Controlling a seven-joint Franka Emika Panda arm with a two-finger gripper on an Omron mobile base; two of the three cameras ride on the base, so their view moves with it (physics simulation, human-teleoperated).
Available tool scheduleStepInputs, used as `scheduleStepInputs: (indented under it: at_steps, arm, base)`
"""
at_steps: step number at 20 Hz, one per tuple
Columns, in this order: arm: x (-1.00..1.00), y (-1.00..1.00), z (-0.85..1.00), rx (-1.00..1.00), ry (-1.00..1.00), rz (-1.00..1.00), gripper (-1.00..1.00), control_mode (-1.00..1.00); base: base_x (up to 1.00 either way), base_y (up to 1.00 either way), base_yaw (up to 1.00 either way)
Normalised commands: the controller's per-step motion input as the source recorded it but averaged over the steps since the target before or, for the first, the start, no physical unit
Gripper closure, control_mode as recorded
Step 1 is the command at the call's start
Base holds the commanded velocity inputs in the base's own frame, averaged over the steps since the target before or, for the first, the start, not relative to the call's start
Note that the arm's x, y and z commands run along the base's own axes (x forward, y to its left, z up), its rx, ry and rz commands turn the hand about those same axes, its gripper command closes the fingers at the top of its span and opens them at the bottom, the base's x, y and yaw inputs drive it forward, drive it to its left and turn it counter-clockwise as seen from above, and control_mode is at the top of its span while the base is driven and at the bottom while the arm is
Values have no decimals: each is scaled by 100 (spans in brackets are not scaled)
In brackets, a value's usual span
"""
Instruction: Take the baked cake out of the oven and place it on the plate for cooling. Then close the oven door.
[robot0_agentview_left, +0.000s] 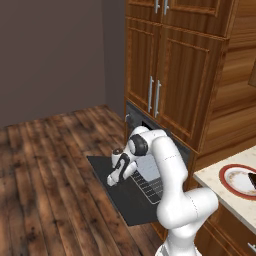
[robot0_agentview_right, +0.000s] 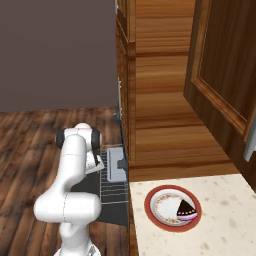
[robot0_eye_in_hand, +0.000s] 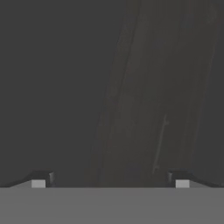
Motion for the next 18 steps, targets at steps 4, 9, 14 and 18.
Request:
scheduleStepInputs:
  at_steps: [4, 9, 14, 18]
  arm:
    - [41, -14, -31, 0, 2, 0, -100, -100]
    - [49, -26, -32, 0, 5, 0, -100, -100]
    - [45, -40, -30, 0, 5, 0, -100, -100]
    - [40, -43, -28, 0, 3, 0, -100, -100]
  base:
    - [0, 0, 0]
    - [0, 0, 0]
    - [0, 0, 0]
    - [0, 0, 0]
